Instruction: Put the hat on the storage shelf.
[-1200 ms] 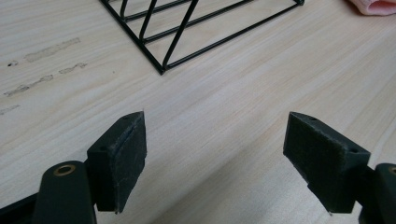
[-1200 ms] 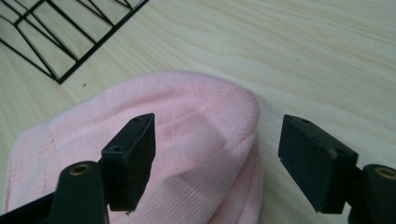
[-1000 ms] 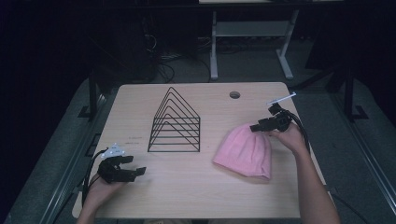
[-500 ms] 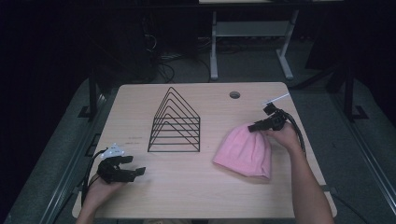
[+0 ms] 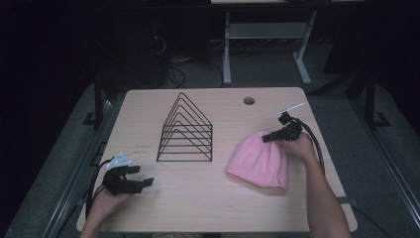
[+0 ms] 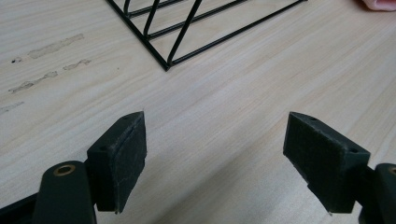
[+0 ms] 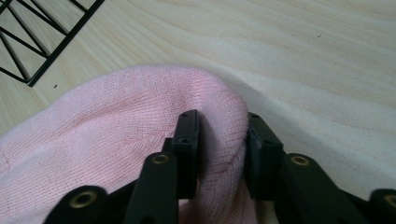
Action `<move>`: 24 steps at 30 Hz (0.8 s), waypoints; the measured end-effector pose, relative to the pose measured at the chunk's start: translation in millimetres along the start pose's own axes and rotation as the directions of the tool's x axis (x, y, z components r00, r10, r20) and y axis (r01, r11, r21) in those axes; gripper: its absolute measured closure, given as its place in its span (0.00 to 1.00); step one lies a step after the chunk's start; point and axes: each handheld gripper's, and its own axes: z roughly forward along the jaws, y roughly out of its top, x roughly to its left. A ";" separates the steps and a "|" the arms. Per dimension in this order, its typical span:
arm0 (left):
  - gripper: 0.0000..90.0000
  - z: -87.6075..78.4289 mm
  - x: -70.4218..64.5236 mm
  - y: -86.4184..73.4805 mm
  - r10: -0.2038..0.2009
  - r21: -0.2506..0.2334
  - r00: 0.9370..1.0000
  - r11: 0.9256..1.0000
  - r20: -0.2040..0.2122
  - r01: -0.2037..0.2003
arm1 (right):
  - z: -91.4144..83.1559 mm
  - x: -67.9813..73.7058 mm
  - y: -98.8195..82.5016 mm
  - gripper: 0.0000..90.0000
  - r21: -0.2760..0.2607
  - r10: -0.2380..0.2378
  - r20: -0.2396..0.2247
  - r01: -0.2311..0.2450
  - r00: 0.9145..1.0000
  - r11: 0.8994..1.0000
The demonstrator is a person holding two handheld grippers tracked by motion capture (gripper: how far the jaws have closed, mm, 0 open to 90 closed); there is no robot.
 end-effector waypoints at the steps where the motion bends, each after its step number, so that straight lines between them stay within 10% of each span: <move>1: 0.23 -0.3 0.0 0.1 0.001 0.000 1.000 1.000 -0.001 -0.001 | 0.0 0.0 0.0 0.79 0.000 0.000 0.000 0.000 1.000 1.000; 24: 0.23 -0.4 0.6 0.7 0.005 -0.004 1.000 1.000 0.008 -0.005 | -36.4 34.9 7.0 0.86 -0.094 -0.082 -0.017 0.081 0.996 0.992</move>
